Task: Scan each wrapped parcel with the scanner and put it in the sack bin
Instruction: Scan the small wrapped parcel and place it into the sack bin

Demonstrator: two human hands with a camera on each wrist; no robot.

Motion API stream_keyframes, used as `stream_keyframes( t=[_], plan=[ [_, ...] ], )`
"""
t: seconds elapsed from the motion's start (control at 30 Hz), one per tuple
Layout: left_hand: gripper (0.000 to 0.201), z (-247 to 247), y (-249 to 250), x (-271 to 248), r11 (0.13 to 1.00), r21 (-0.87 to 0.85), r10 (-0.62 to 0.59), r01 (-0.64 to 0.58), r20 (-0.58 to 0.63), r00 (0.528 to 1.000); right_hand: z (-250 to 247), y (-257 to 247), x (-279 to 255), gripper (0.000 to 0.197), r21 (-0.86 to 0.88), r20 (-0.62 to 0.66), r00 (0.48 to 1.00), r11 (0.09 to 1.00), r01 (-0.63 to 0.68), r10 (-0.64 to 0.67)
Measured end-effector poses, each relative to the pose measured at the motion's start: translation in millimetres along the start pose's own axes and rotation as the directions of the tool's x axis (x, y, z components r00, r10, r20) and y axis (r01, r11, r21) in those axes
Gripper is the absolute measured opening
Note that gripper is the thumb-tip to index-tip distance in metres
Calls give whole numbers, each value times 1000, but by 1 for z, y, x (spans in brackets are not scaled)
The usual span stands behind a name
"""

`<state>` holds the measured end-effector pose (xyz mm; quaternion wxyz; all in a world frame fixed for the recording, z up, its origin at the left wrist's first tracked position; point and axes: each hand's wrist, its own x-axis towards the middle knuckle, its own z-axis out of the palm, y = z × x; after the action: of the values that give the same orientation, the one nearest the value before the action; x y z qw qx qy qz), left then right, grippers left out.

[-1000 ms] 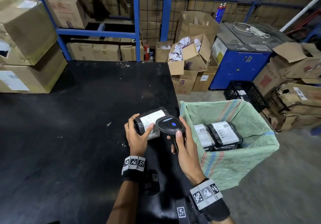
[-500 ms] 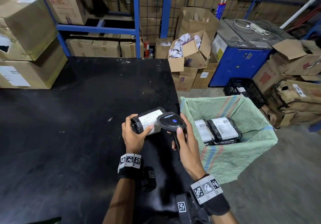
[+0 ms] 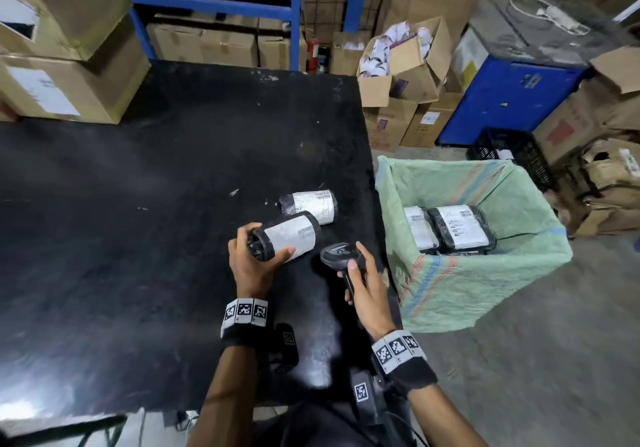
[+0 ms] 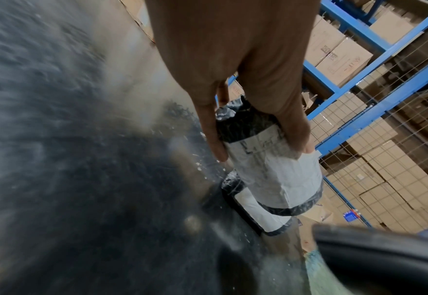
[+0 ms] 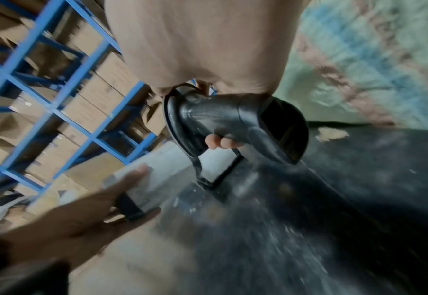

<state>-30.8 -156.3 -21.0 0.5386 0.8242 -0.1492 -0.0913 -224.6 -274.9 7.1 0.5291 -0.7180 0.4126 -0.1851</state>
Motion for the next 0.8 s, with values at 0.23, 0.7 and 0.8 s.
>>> stream_keyframes(
  t=[0.23, 0.7, 0.8],
  plan=[
    [76, -23, -6, -17, 1000, 21, -18, 19, -28, 999, 28, 47, 7, 55, 2, 3, 982, 982, -188, 188],
    [71, -22, -5, -44, 999, 3, -36, 36, 22, 999, 17, 58, 19, 61, -125, 161, 944, 955, -271, 289],
    [71, -12, 5, -41, 999, -21, -44, 46, 100, 994, -2, 61, 20, 62, -133, 138, 956, 961, -243, 260]
  ],
)
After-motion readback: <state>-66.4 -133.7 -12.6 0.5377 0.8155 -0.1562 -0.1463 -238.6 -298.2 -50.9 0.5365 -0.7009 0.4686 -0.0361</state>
